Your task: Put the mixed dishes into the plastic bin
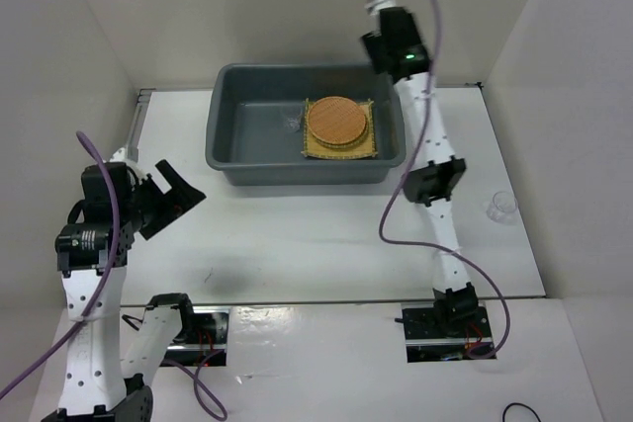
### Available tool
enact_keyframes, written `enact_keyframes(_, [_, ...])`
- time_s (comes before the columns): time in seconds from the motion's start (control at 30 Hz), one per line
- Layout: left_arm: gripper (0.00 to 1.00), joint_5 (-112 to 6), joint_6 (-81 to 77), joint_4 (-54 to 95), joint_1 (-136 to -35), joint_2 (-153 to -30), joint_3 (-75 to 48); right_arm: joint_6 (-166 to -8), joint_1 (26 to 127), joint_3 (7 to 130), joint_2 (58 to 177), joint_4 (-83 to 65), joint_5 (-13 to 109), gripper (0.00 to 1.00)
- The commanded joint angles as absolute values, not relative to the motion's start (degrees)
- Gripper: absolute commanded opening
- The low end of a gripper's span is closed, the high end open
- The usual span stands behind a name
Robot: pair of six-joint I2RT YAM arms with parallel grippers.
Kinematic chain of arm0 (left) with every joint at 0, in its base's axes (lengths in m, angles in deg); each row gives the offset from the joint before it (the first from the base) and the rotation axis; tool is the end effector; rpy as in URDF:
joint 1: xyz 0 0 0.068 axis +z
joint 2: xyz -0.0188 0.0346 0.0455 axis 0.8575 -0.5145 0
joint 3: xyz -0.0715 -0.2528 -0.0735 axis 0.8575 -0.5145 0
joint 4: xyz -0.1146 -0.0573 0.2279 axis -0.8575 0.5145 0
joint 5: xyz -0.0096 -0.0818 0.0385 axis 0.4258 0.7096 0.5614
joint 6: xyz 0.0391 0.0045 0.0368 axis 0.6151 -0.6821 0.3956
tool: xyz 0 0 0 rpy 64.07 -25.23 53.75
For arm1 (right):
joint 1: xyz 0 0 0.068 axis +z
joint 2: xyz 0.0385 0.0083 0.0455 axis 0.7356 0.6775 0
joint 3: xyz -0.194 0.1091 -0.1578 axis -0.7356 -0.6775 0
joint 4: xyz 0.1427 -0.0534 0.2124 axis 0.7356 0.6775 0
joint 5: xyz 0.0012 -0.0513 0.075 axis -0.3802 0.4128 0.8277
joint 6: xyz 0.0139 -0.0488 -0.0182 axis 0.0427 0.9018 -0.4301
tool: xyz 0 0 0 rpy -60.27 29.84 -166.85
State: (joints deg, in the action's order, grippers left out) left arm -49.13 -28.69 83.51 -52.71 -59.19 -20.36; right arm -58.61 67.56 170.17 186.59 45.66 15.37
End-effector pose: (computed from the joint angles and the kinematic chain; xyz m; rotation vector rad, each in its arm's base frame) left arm 0.1163 0.0054 0.3730 -0.7667 2.1562 -0.5414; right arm 0.5050 0.1702 0.3614 -0.4718 1.9854 -0.4546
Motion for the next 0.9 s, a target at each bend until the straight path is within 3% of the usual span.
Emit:
enact_keyframes(0.0, [1.00,-57.48,-22.76,86.42,-52.88,-61.16,-17.88,-62.60,54.87,172.90,177.27,53.80,10.05,0.93])
enact_keyframes(0.07, [1.00,-58.02,-21.44,86.42,-52.88,-61.87,-20.15,-61.99,49.41,171.61,174.96,58.78,17.07,0.93])
enact_keyframes(0.2, [1.00,-56.09,-20.64,81.51,-52.88,-61.87,-23.93,-61.98,40.45,150.56,166.18,61.80,28.07,0.93])
enact_keyframes(0.3, [1.00,-54.60,-20.64,79.04,-52.88,-61.87,-25.69,-61.46,35.25,141.30,157.85,63.12,33.62,0.93])
enact_keyframes(0.43, [1.00,-53.28,-19.60,76.93,-52.36,-64.49,-26.31,-59.97,32.68,123.06,146.19,60.51,38.29,0.93])
enact_keyframes(0.53, [1.00,-52.74,-19.07,76.93,-52.35,-67.13,-25.52,-57.24,34.07,83.70,129.60,43.84,31.21,0.93])
enact_keyframes(0.57, [1.00,-52.74,-19.06,76.40,-52.35,-67.14,-24.91,-56.28,35.56,76.40,125.52,34.31,22.13,0.93])
enact_keyframes(0.63, [1.00,-52.74,-19.06,76.40,-52.35,-67.67,-24.21,-53.55,38.82,61.82,116.22,28.00,16.69,0.93])
enact_keyframes(0.87, [1.00,-52.74,-17.93,76.92,-52.35,-70.13,-23.68,-56.79,37.77,52.60,115.02,23.32,13.95,0.93])
